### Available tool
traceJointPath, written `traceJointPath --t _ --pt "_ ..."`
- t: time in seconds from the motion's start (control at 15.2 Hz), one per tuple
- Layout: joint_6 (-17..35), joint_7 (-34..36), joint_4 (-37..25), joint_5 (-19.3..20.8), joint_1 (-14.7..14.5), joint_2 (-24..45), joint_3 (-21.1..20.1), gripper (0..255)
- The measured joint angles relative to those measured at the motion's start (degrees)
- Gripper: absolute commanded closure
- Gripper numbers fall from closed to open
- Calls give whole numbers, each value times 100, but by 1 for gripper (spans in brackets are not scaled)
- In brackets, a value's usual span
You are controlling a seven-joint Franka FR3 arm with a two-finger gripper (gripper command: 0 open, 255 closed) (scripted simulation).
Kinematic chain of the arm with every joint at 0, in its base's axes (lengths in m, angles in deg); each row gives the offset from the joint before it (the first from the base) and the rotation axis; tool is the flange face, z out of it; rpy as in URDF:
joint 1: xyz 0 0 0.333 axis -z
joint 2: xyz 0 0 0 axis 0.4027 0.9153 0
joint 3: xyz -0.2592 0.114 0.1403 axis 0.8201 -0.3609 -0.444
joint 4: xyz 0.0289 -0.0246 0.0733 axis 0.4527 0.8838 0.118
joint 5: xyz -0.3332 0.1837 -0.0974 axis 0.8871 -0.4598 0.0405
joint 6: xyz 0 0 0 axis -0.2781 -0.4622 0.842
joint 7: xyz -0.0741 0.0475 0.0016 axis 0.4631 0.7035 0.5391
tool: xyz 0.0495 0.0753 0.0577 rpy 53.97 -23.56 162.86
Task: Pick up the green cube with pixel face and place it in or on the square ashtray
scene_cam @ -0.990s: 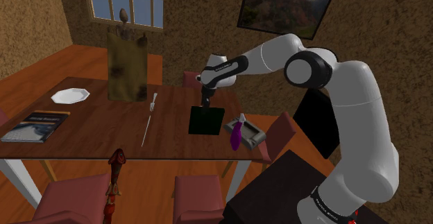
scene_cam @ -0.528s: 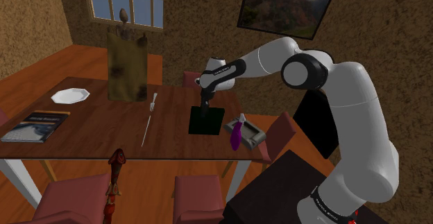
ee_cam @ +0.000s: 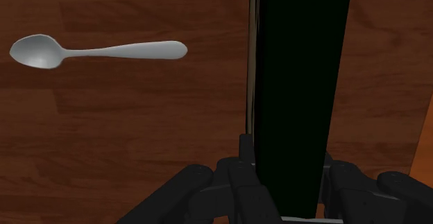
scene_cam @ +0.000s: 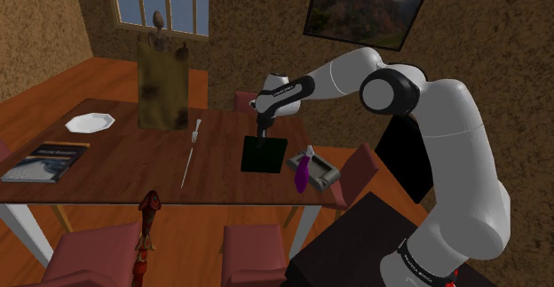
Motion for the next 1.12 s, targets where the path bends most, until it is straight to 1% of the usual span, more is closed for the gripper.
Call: traceJointPath --t 0.46,1.12 --pt "-46 1 33 5 1 -69 5 255" --pt "-538 62 -9 57 -14 -518 45 255"
